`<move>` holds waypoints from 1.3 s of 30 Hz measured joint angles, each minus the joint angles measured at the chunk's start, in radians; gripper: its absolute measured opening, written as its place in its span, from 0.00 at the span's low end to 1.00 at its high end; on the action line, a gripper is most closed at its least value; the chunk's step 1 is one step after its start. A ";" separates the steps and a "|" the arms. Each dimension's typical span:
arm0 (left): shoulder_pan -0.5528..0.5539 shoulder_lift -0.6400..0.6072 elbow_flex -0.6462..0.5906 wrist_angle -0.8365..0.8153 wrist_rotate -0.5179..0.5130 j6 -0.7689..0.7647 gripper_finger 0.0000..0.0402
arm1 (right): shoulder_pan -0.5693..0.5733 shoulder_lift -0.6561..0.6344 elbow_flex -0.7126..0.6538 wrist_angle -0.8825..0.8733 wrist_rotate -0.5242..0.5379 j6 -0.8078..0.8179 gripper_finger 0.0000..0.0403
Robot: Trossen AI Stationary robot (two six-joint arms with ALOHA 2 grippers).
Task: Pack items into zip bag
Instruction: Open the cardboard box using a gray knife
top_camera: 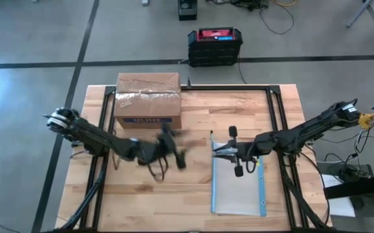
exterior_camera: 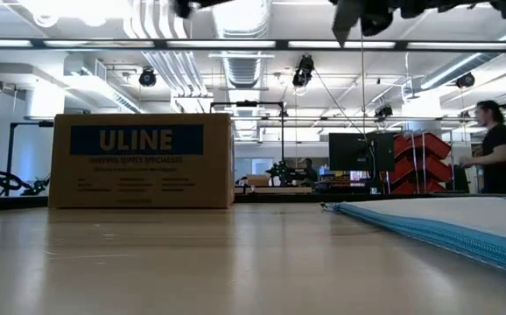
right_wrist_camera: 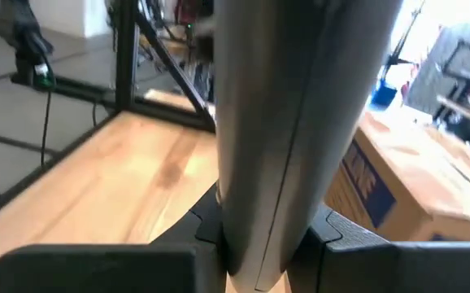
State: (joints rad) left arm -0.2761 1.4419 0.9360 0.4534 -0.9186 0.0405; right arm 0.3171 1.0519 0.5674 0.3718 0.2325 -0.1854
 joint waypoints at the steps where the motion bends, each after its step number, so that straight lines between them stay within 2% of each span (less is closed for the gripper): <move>1: 0.034 -0.026 0.000 -0.085 -0.044 -0.047 0.50 | -0.001 -0.009 0.000 -0.023 0.004 0.016 0.14; 3: 0.117 -0.065 -0.002 -0.267 -0.034 -0.178 0.48 | -0.001 -0.016 -0.007 -0.068 0.006 0.048 0.14; 6: 0.246 -0.091 -0.002 -0.484 0.045 -0.390 0.44 | 0.002 -0.017 -0.013 -0.146 0.017 0.110 0.14; 10: 0.357 -0.037 -0.020 -0.593 0.095 -0.495 0.39 | 0.025 -0.016 -0.014 -0.238 0.074 0.181 0.14; 19: 0.361 0.073 -0.015 -0.525 0.086 -0.496 0.30 | 0.052 -0.034 -0.015 -0.264 0.093 0.214 0.14; 26: 0.308 0.085 -0.009 -0.335 0.279 -0.464 0.30 | 0.052 -0.072 -0.015 -0.270 0.093 0.213 0.14; 30: 0.290 0.088 0.017 -0.311 0.337 -0.450 0.30 | 0.052 -0.094 -0.015 -0.271 0.093 0.213 0.14; 35: 0.266 0.085 0.019 -0.324 0.329 -0.433 0.30 | 0.052 -0.103 -0.015 -0.278 0.093 0.212 0.14; 39: 0.271 0.082 0.019 -0.374 0.204 -0.406 0.30 | 0.052 -0.102 -0.015 -0.290 0.093 0.217 0.14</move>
State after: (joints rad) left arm -0.0052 1.5243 0.9552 0.0792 -0.7144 -0.3659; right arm 0.3687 0.9501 0.5526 0.0821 0.3252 0.0319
